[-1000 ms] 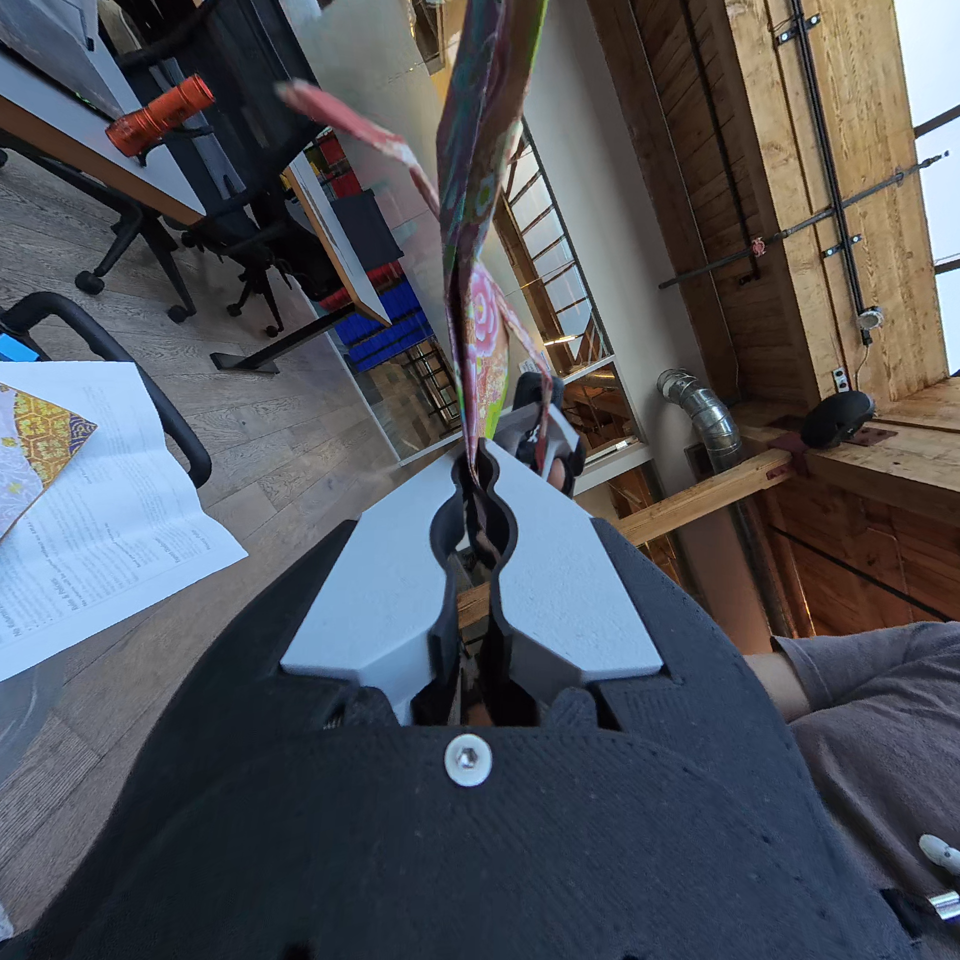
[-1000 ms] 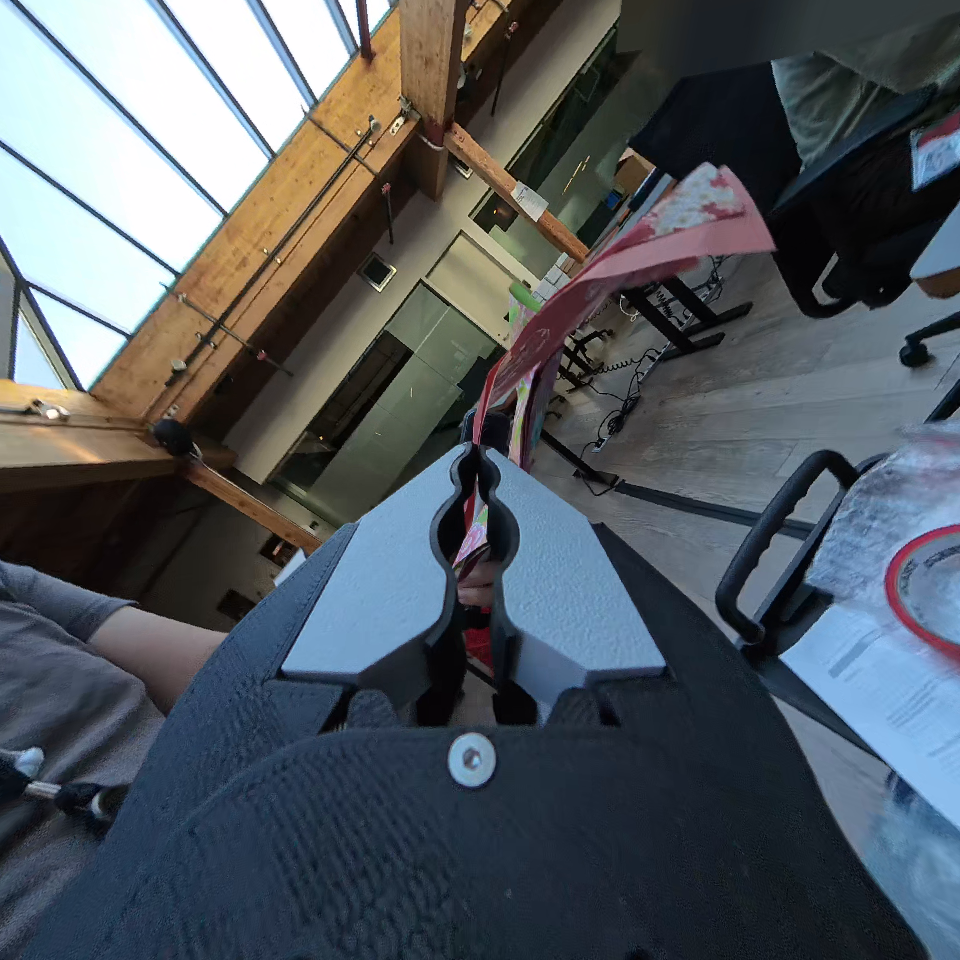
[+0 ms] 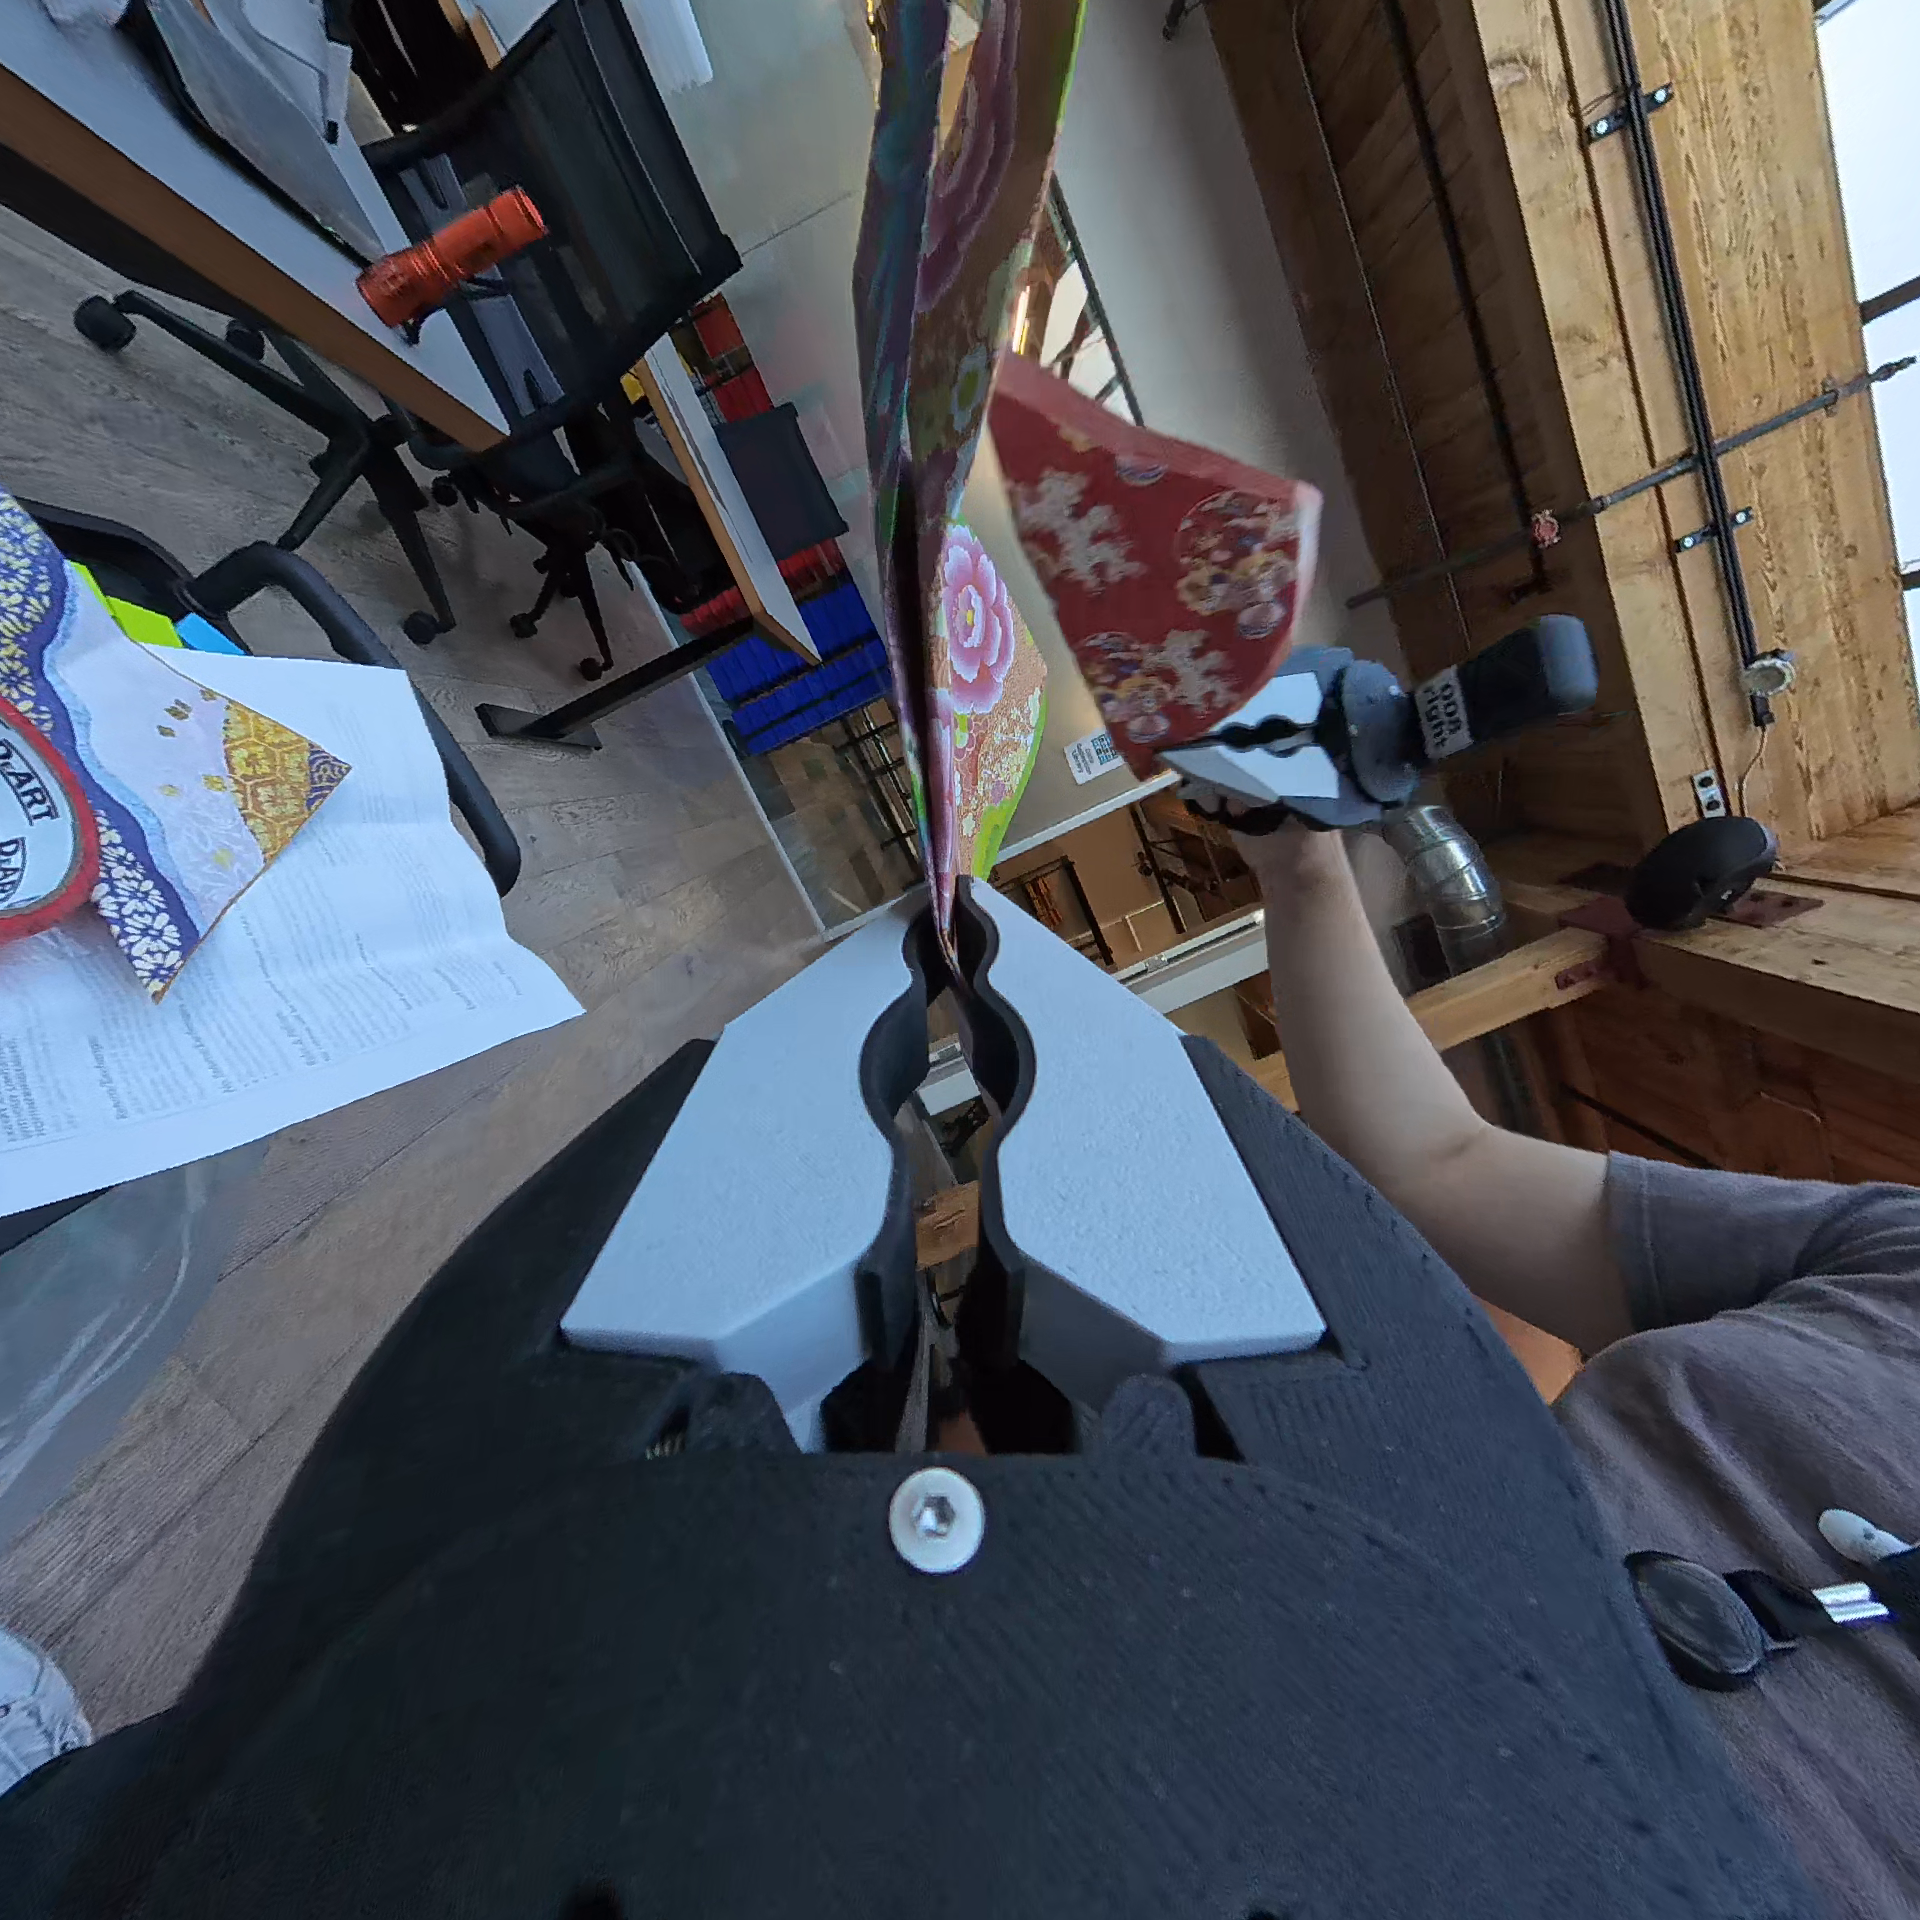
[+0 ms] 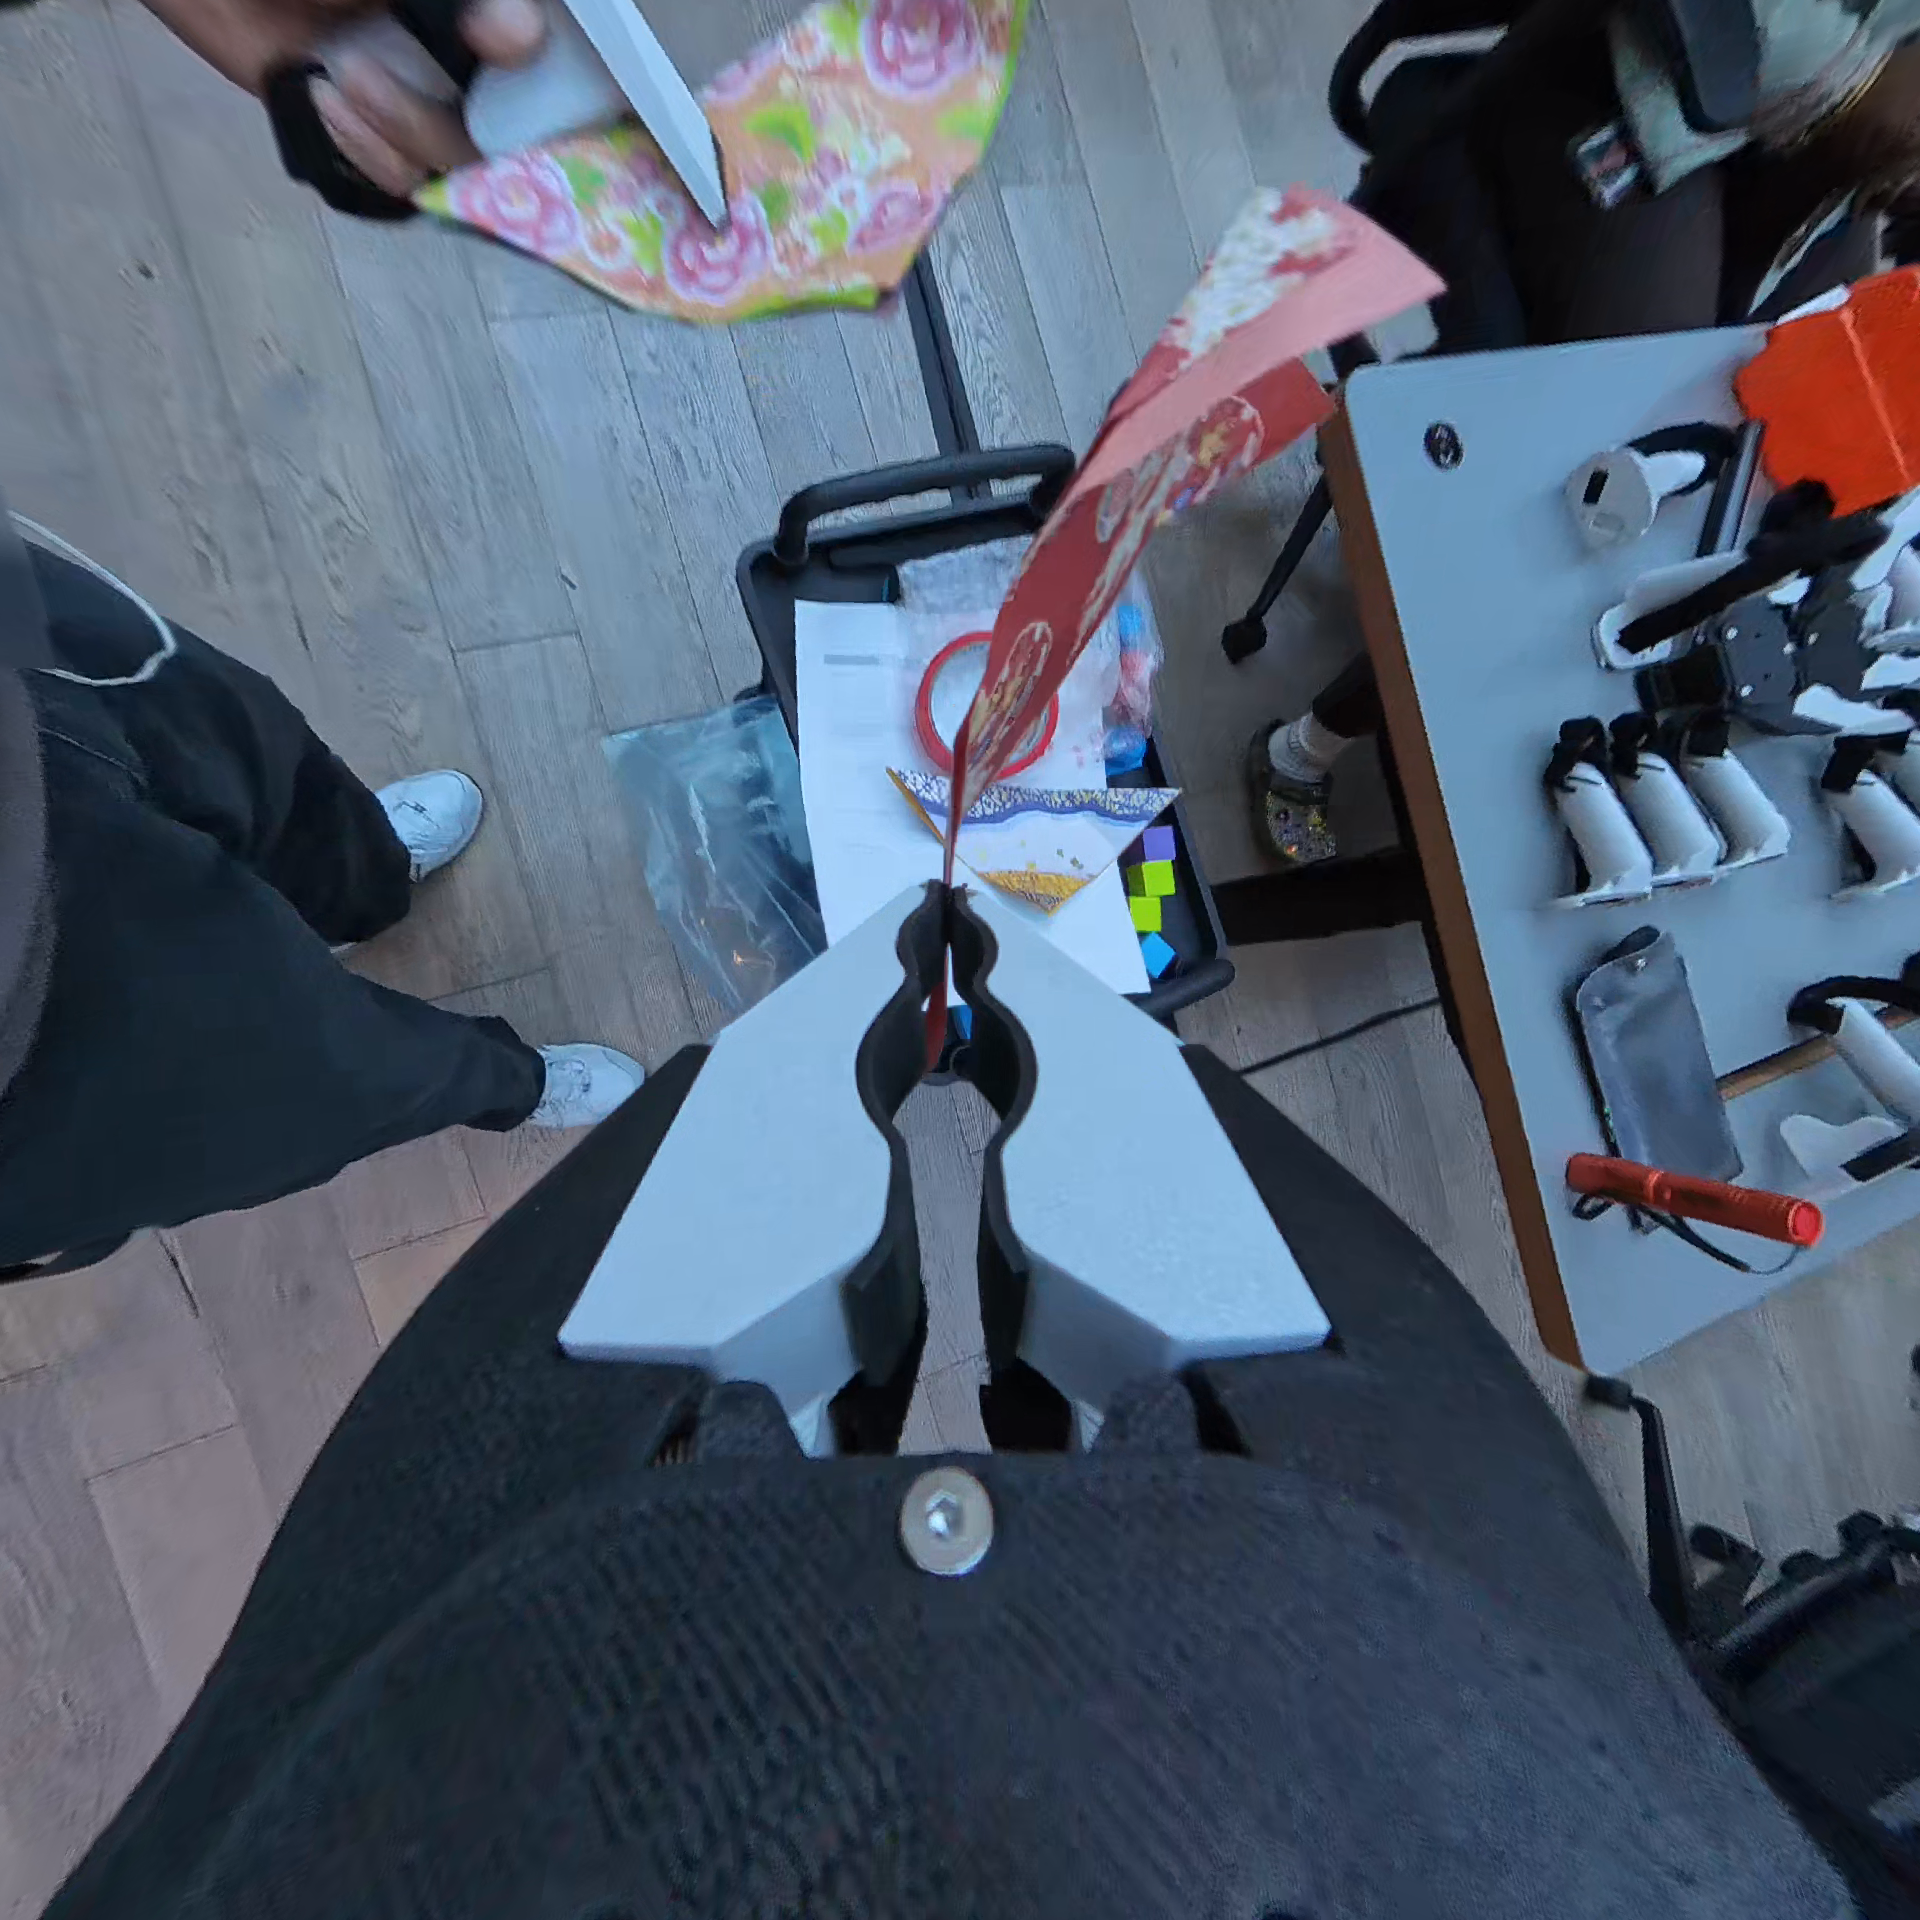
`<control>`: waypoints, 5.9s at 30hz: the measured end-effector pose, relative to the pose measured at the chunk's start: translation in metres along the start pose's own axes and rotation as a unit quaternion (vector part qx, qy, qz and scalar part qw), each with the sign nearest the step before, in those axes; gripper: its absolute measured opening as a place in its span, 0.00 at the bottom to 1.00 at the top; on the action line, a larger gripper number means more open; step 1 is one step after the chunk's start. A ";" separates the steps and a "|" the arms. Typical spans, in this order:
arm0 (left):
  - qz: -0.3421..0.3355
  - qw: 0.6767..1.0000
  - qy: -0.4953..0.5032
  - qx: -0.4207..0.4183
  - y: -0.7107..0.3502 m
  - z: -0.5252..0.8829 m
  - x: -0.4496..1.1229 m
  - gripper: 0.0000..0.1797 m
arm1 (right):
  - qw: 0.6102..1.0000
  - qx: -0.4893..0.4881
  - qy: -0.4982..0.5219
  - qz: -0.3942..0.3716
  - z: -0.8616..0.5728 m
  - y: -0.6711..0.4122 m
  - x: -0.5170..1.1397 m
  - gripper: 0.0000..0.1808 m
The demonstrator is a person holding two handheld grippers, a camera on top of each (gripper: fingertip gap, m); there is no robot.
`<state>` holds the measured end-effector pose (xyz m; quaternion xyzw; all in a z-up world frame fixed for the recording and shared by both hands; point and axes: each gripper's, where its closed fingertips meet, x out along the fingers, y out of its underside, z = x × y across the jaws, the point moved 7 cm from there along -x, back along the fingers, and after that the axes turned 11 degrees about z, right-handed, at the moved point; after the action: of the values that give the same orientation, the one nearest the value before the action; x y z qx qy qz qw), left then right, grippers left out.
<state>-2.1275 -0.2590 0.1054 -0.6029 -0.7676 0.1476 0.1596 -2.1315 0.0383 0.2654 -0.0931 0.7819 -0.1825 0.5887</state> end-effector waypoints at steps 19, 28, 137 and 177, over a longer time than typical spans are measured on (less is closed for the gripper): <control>-0.044 0.996 -0.075 -0.031 0.029 -0.009 -0.066 0.00 | 0.926 0.000 0.174 0.334 -0.010 0.067 0.281 0.00; -0.041 0.994 -0.092 -0.029 0.034 -0.023 -0.075 0.00 | 0.906 -0.040 0.187 0.377 0.008 0.075 0.333 0.00; 0.268 0.766 0.252 0.527 0.285 -0.428 0.698 0.34 | 0.366 0.493 0.771 0.170 0.617 0.378 -0.482 0.32; 0.377 0.684 0.355 0.514 0.709 -0.547 1.429 0.32 | 0.149 0.566 0.760 0.282 0.767 1.052 -0.780 0.36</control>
<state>-1.5910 1.3118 0.3992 -0.6723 -0.1652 0.3410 0.6359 -1.1007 1.1485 0.3576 0.6787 0.4870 -0.3744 -0.4024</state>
